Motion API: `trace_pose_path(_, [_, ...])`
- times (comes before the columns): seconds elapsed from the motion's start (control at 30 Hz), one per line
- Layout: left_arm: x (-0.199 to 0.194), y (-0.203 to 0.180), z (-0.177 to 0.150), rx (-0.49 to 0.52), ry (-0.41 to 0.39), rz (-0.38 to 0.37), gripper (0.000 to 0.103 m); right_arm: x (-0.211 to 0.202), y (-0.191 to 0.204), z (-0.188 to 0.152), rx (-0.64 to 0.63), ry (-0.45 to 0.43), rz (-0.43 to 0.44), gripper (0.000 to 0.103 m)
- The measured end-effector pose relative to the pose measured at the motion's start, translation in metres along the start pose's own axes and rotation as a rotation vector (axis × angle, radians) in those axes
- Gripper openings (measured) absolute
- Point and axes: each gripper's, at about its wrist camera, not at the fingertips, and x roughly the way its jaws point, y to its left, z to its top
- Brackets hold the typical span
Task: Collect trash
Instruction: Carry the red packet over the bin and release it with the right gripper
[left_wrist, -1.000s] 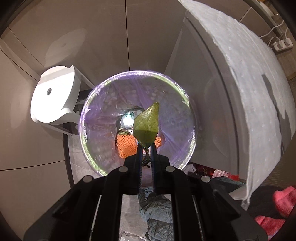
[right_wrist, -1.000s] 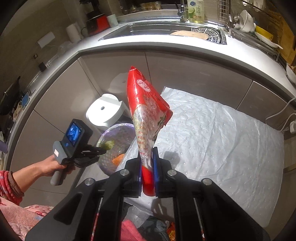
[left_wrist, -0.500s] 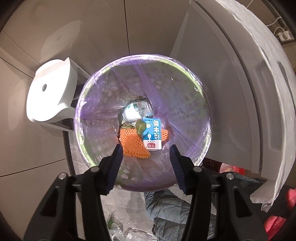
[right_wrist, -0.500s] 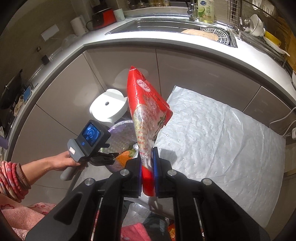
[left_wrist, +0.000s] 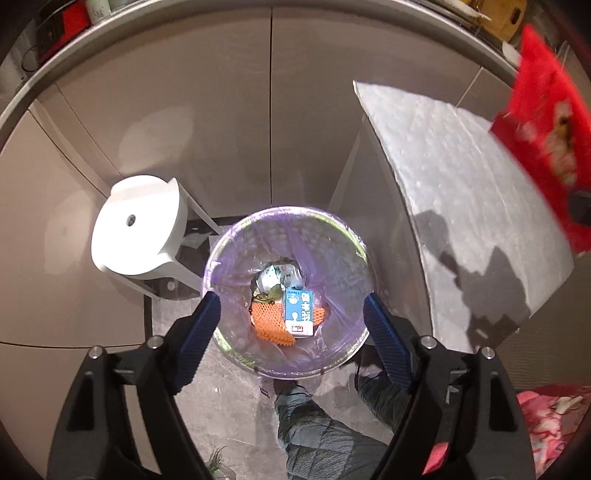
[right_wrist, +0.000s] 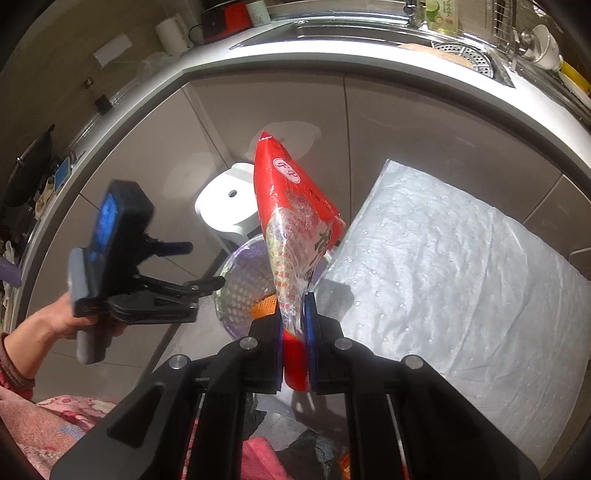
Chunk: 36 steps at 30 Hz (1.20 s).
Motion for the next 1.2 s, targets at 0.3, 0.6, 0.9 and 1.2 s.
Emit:
trace_pose_path(0.3, [-0.079, 0.034, -0.005, -0.074, -0.072, 0.019, 0.086, 0.101, 0.043, 0.008, -0.052, 0.099, 0.08, 0.01])
trace_pose_path(0.6, [-0.098, 0.058, -0.015, -0.04, -0.078, 0.063, 0.088, 0.197, 0.065, 0.004, -0.051, 0.218, 0.036, 0.011])
trace_pose_path(0.9, [-0.099, 0.077, -0.019, -0.014, -0.063, 0.082, 0.088, 0.237, 0.071, -0.008, -0.029, 0.287, -0.022, 0.053])
trace_pose_path(1.2, [-0.1, 0.077, -0.017, 0.005, -0.071, 0.057, 0.088, 0.223, 0.072, -0.002, -0.02, 0.247, -0.066, 0.077])
